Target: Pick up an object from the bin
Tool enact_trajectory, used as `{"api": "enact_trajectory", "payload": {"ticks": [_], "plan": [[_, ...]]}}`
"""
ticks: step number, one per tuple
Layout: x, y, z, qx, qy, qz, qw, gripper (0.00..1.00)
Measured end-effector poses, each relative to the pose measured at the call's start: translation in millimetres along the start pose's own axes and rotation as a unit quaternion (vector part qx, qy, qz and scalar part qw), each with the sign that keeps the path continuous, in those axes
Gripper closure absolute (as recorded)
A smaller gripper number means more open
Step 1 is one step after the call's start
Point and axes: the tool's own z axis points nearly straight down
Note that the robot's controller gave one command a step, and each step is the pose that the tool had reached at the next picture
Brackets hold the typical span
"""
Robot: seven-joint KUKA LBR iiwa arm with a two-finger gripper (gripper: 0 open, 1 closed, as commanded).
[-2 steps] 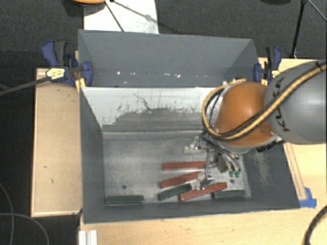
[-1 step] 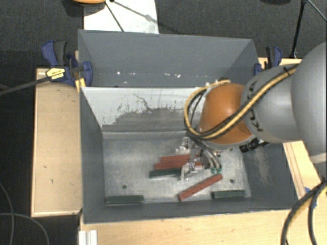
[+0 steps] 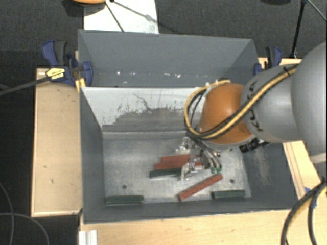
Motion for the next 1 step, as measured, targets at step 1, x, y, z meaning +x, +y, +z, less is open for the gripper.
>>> {"api": "enact_trajectory", "payload": {"ticks": [1], "plan": [[-15.7,-2.4,-166.9,0.000,-0.0001,0.017,0.9999,1.00]]}}
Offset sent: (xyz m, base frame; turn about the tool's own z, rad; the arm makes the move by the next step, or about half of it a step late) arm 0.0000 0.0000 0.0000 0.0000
